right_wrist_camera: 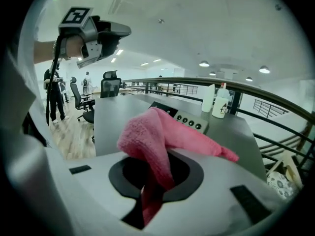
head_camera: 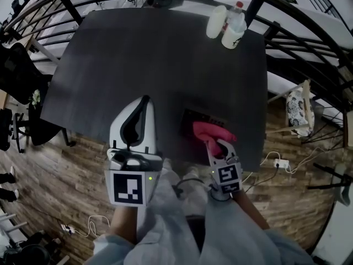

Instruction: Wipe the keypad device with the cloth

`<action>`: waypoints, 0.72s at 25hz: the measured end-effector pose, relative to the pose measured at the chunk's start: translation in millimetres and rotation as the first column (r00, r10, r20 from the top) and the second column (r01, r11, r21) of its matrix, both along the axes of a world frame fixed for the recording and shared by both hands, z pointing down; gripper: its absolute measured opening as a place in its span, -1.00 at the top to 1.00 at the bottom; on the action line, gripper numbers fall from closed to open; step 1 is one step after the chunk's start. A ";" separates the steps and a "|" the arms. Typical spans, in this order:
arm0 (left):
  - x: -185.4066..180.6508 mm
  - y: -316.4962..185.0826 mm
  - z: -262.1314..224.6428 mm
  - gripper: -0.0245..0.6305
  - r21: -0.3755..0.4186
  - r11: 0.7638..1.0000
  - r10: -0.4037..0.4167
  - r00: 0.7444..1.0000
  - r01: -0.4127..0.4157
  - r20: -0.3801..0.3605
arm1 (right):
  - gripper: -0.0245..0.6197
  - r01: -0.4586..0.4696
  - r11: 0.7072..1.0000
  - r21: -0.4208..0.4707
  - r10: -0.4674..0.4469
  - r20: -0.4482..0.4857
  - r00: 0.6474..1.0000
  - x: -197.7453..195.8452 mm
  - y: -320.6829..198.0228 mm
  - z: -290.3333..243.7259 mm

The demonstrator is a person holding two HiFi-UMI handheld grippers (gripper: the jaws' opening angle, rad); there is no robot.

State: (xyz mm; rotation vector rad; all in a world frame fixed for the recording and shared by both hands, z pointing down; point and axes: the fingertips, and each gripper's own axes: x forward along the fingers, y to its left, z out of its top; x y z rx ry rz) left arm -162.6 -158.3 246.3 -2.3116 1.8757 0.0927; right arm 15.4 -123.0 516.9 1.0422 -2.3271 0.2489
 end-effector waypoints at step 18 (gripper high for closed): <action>7.2 0.1 -3.1 0.92 0.012 1.000 0.023 1.000 -0.023 0.000 | 0.80 0.125 0.952 0.279 -0.110 -0.072 0.991 -55.5 -89.3 -89.3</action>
